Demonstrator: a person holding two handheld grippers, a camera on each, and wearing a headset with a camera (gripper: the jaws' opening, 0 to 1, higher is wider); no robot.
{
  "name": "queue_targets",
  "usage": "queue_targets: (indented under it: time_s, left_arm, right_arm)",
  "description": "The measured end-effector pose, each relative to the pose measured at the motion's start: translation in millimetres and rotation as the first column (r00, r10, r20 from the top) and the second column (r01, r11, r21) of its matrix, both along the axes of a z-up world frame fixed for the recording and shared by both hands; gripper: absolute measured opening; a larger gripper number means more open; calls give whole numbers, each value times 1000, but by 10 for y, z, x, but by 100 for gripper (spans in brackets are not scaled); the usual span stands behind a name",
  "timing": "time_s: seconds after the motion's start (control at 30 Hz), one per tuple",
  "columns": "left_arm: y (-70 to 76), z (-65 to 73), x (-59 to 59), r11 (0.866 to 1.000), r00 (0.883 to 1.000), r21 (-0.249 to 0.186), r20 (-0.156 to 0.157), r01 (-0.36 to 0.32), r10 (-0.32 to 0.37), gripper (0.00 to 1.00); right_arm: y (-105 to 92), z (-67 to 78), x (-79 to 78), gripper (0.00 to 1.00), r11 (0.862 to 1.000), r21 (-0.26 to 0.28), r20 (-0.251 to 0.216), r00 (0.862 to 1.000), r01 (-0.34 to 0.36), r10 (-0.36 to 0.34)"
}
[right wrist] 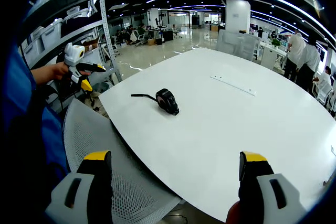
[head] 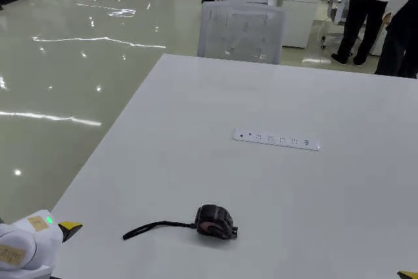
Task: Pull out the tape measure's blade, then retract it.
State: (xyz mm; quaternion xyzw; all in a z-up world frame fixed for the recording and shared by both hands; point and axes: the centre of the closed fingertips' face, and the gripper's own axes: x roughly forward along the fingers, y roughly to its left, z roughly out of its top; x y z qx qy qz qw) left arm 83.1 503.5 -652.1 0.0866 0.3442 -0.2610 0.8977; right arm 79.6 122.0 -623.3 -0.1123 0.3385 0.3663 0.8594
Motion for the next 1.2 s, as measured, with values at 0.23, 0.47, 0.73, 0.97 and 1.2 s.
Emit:
queue_targets:
  time_s: [0.23,0.47,0.73,0.97,1.2]
  left_arm:
    - [-74,-80,87,1000,1000,3,-15,16,-16,91]
    - [-117,-160,210,999,999,20,-26,42,-41,90]
    - [-173,-254,376,996,996,32,-39,81,-80,89]
    - [-281,-308,504,992,992,34,-44,120,-119,88]
    - [-360,-385,631,987,987,43,-47,155,-153,87]
  right_arm:
    - [12,-87,97,96,1000,-5,-12,1000,-25,25]
    - [75,-179,181,94,999,-2,-26,999,-42,42]
    - [175,-339,298,91,996,-17,-46,996,-83,82]
    - [249,-404,423,90,995,-23,-51,994,-102,100]
    - [312,-483,479,89,991,-33,-65,989,-132,130]
